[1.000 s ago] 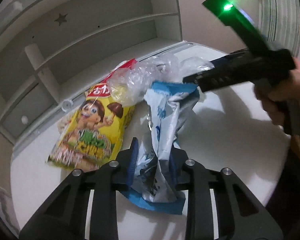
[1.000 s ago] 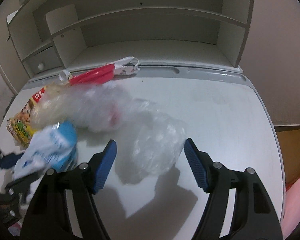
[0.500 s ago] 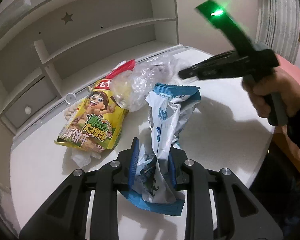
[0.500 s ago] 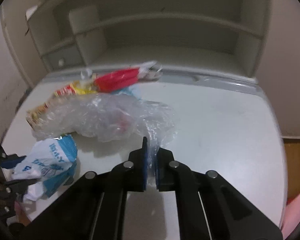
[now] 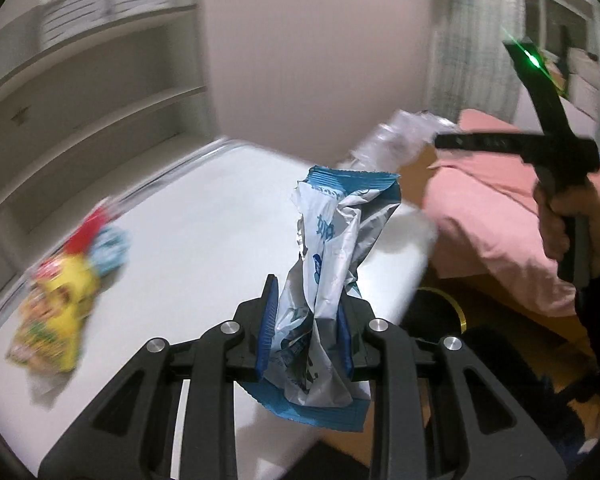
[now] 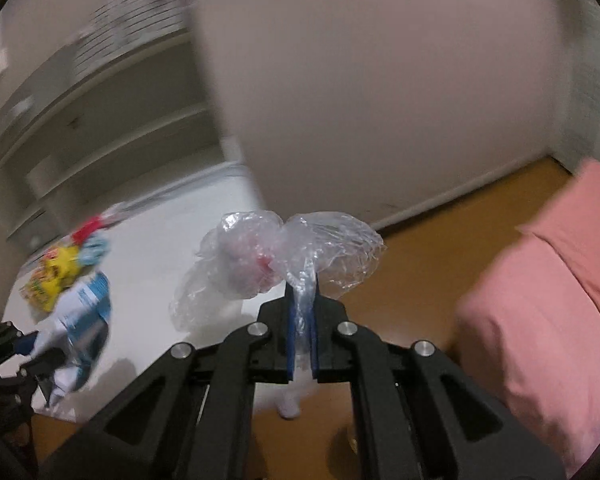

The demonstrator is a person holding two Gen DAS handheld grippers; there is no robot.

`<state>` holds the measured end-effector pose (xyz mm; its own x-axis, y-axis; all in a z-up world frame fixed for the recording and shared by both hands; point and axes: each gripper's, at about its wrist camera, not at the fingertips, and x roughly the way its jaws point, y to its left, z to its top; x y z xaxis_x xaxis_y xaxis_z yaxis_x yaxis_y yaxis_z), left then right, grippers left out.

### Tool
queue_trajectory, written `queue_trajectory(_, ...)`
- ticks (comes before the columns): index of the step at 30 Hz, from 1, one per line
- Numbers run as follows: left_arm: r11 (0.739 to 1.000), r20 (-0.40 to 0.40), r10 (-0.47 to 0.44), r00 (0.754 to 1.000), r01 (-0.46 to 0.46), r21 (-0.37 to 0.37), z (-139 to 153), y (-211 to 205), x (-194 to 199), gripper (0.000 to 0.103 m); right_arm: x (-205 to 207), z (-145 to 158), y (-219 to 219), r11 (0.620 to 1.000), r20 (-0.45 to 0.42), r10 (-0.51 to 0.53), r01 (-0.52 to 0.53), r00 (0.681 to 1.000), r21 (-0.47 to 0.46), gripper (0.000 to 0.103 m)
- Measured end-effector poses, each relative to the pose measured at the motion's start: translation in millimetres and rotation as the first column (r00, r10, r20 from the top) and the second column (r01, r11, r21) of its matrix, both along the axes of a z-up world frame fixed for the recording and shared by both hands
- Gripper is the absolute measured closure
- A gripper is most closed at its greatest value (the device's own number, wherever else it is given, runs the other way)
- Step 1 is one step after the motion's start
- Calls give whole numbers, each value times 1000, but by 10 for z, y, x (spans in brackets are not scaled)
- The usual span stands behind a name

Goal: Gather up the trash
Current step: 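Carry the wrapper and plastic bag to the bin and release both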

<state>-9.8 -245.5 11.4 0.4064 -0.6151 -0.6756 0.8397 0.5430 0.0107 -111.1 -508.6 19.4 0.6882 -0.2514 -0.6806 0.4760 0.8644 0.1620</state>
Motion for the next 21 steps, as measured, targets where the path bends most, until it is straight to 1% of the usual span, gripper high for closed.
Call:
queue_trajectory(2, 999, -15, -50, 999, 49, -8, -45, -329, -153, 77, -389, -79, -207, 997, -11, -78, 78, 997, 3, 97)
queue_trajectory(4, 995, -11, -96, 995, 96, -3, -117, -612, -297, 77, -779, -189, -387, 986, -22, -166, 167, 986, 6, 97)
queue_trajectory(5, 991, -15, -132, 991, 132, -2, -172, -801, -399, 77, -1005, -274, -482, 976, -34, -219, 220, 975, 4, 97)
queue_trajectory(10, 968, -37, -249, 968, 250, 20, -455, -1462, -791, 77, -1609, -635, -738, 936, -92, -348, 350, 933, 15, 97)
queue_trajectory(13, 952, -31, -300, 953, 302, 50, -670, -1798, -975, 77, -1854, -896, -826, 917, -140, -392, 399, 909, 19, 97)
queue_trajectory(18, 929, -78, -355, 932, 361, 82, -1074, -2228, -1199, 77, -1940, -1313, -923, 904, -216, -413, 428, 885, 25, 97)
queue_trajectory(21, 920, -113, -370, 922, 380, 93, -1343, -2437, -1216, 77, -1893, -1576, -977, 899, -259, -415, 436, 872, 31, 97)
